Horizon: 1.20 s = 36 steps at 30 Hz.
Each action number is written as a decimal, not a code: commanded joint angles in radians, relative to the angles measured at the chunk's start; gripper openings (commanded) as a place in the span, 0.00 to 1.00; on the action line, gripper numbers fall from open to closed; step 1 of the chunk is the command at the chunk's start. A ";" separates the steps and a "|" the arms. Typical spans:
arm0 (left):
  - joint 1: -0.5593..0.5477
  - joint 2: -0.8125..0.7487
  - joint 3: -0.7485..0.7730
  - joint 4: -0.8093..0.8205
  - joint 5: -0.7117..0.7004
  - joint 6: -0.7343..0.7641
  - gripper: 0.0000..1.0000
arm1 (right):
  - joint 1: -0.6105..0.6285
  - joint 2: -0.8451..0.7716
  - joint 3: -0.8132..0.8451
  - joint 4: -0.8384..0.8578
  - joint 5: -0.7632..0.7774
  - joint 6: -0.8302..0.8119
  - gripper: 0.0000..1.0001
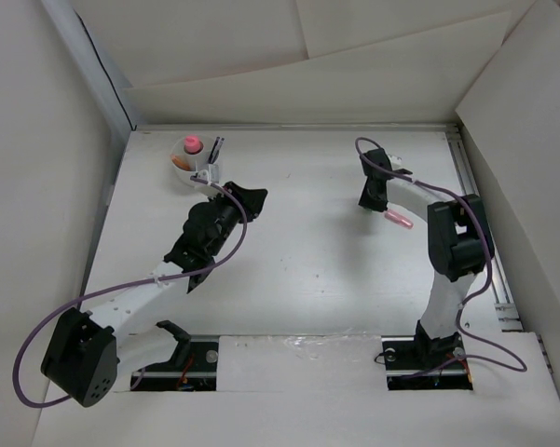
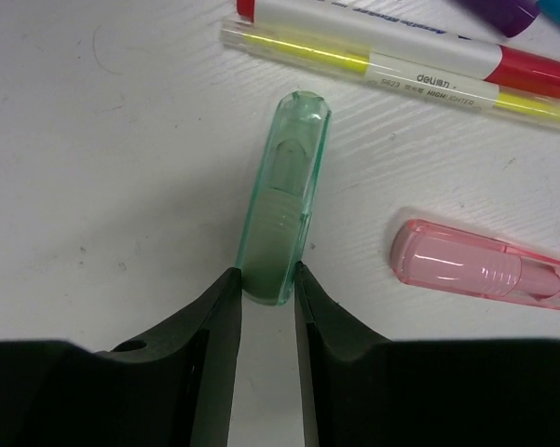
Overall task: Sort the stationery into containers
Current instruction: Grab a piece of stationery with the right arm
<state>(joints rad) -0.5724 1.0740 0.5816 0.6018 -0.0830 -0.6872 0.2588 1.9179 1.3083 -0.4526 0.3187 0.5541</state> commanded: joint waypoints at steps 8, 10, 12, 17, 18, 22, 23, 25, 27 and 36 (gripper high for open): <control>0.006 -0.025 -0.019 0.026 -0.006 0.017 0.21 | 0.036 -0.028 -0.017 -0.001 0.000 -0.033 0.51; 0.006 -0.025 -0.019 0.026 -0.006 0.017 0.21 | 0.036 -0.028 -0.017 -0.001 0.000 -0.042 0.49; 0.006 -0.025 -0.019 0.026 -0.006 0.017 0.21 | 0.036 -0.028 -0.007 -0.001 0.000 -0.042 0.45; 0.006 -0.003 -0.019 0.026 -0.006 0.017 0.22 | 0.036 -0.040 -0.041 0.023 -0.009 -0.042 0.22; 0.015 0.009 -0.019 0.026 0.003 0.008 0.22 | 0.036 -0.055 -0.053 0.032 -0.009 -0.042 0.20; 0.016 0.018 -0.019 0.026 0.026 0.008 0.22 | 0.046 -0.085 -0.104 0.071 -0.009 -0.060 0.13; 0.016 0.029 -0.019 0.026 0.026 0.008 0.22 | 0.046 -0.115 -0.130 0.096 -0.009 -0.069 0.12; 0.016 0.038 0.000 0.026 0.054 0.008 0.23 | 0.085 -0.144 -0.159 0.123 -0.035 -0.082 0.12; 0.016 0.052 0.013 -0.008 0.075 0.008 0.25 | 0.109 -0.193 -0.201 0.164 -0.061 -0.106 0.12; 0.097 0.224 0.099 -0.163 0.235 0.017 0.29 | 0.243 -0.348 -0.343 0.285 -0.253 -0.125 0.11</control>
<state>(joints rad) -0.4934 1.2552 0.6147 0.4862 0.0536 -0.6838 0.4683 1.6211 0.9859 -0.2600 0.1413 0.4438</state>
